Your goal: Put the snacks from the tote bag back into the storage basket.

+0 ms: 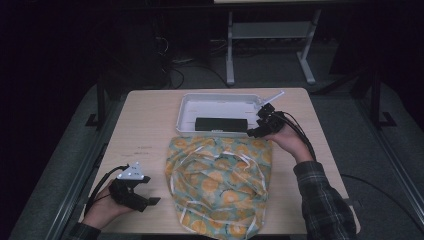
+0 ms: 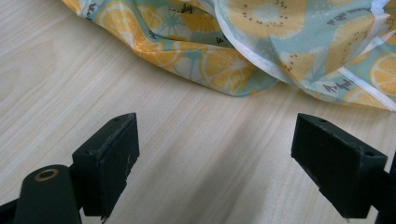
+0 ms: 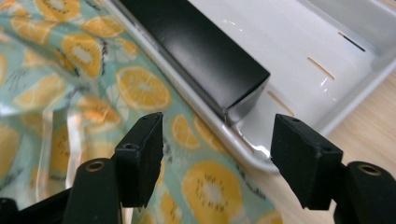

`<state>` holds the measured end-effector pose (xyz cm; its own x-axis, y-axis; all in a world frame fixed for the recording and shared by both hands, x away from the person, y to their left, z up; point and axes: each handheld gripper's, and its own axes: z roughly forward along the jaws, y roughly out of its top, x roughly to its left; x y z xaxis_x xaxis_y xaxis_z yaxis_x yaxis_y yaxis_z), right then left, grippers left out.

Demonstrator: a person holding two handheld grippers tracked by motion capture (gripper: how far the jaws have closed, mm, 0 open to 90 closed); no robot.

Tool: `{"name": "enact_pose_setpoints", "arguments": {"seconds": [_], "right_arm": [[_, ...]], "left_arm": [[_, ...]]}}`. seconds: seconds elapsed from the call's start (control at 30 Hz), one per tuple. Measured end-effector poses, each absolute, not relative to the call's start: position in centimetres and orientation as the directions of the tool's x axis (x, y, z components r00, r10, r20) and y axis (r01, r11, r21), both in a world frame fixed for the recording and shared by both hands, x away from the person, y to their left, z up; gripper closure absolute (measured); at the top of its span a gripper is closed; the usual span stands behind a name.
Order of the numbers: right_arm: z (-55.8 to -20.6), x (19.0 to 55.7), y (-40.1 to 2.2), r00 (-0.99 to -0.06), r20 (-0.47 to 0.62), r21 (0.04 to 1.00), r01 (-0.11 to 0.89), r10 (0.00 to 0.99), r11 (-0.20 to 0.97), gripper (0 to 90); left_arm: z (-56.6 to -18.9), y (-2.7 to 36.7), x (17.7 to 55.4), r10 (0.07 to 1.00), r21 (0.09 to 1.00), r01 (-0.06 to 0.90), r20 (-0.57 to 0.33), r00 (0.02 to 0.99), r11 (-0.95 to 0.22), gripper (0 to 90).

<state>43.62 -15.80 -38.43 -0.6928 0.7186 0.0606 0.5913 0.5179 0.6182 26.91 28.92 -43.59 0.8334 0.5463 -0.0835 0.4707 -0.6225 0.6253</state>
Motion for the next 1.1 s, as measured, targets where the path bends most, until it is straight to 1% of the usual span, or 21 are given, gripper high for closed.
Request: {"name": "enact_pose_setpoints", "arguments": {"seconds": [0.1, 0.2, 0.23, 0.37, 0.7, 0.9, 1.1], "right_arm": [[-38.5, 42.5, -16.6, -0.687, 0.055, 0.627, 0.589, 0.724, 0.510, 30.0], [-38.6, 41.5, -17.2, -0.678, 0.055, 0.638, 0.588, 0.733, 0.497, 29.2], [-38.7, 41.1, -17.4, -0.676, 0.055, 0.640, 0.589, 0.735, 0.494, 28.9], [-39.1, 39.9, -18.0, -0.673, 0.063, 0.634, 0.598, 0.737, 0.491, 27.5], [-39.5, 36.2, -19.8, -0.678, 0.030, 0.639, 0.578, 0.734, 0.508, 25.8], [-39.8, 33.3, -21.2, -0.675, 0.044, 0.643, 0.583, 0.736, 0.496, 25.8], [-40.5, 31.1, -22.0, -0.682, 0.031, 0.645, 0.572, 0.731, 0.507, 25.2]], "left_arm": [[-43.6, 28.9, 26.9, 0.547, 0.625, 0.473, -0.086, 0.833, -0.621, 14.6], [-43.6, 29.0, 27.0, 0.543, 0.622, 0.466, -0.077, 0.836, -0.629, 14.6], [-43.7, 28.9, 26.9, 0.551, 0.625, 0.476, -0.087, 0.830, -0.619, 14.6], [-43.6, 28.9, 26.9, 0.549, 0.626, 0.472, -0.082, 0.832, -0.621, 14.6], [-43.5, 29.2, 26.9, 0.542, 0.626, 0.457, -0.066, 0.838, -0.631, 14.7], [-43.5, 29.1, 26.9, 0.537, 0.623, 0.452, -0.061, 0.841, -0.638, 14.7], [-43.5, 29.0, 26.9, 0.537, 0.625, 0.452, -0.061, 0.841, -0.636, 14.6]]}}
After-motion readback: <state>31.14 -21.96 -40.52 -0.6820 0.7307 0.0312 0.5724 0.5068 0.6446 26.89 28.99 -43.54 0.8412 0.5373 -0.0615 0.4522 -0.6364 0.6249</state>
